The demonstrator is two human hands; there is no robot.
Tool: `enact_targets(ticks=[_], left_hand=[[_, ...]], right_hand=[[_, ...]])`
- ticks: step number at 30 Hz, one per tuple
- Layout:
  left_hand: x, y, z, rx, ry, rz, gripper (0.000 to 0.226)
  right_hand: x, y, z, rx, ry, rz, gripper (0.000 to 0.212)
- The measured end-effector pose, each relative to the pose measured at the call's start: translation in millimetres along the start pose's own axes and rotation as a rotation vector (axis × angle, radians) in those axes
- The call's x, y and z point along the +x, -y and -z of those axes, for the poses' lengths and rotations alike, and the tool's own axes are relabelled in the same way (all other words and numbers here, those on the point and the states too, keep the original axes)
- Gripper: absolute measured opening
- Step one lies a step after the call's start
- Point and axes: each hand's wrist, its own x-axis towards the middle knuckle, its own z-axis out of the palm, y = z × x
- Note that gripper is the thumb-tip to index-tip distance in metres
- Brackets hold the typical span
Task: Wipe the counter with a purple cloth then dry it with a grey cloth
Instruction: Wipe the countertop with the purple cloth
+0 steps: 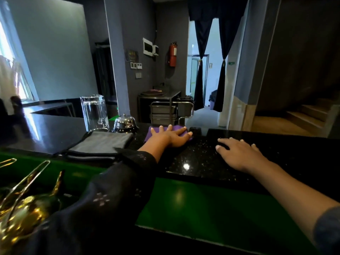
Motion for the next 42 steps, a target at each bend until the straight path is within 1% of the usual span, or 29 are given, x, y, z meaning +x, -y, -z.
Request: enact_targets(ticks=[3,6,8,11,15,20,23,26,29,32,37,40,42], left_hand=[[-33,4,-10,0.018,-0.023,-0.080,0.063],[-67,13,-25,0.066,-0.055,-0.198,0.061],[-72,22,-26,0.100,-0.064,-0.222,0.061],[-47,31,-13,0.119,-0.013,-0.165,0.067],[10,30,2,0.037,0.044,-0.059,0.071],[66,-6,7,-0.012,0.073,0.013,0.075],[79,-36,2,0.037,0.045,-0.040,0.075],[74,-61,-4,0.077,0.013,-0.140,0.067],[65,-66,-8,0.045,-0.004,-0.168,0.064],[58,-43,-6,0.012,-0.003,-0.144,0.067],[25,-8,-5,-0.016,-0.035,-0.028,0.066],[-4,-1,-12,-0.009,-0.029,-0.038,0.075],[-30,-2,-18,-0.002,-0.055,-0.050,0.067]], right_hand=[[1,0,0,-0.008,0.004,-0.004,0.055],[-2,2,1,-0.021,0.014,-0.001,0.056],[-2,1,1,-0.027,0.024,-0.004,0.056],[-1,1,0,-0.032,0.018,-0.003,0.056],[3,1,-1,-0.028,-0.006,0.000,0.056],[6,-1,-4,-0.008,-0.009,0.003,0.053],[6,-2,-4,0.001,-0.005,0.006,0.052],[6,-2,-4,0.010,0.004,0.016,0.051],[5,-2,-2,0.011,0.001,0.012,0.052],[3,-2,-2,0.000,-0.009,0.017,0.053],[0,-1,-2,0.008,-0.006,0.027,0.054],[-1,0,0,-0.009,-0.009,0.025,0.056],[-1,1,0,-0.016,-0.002,0.025,0.056]])
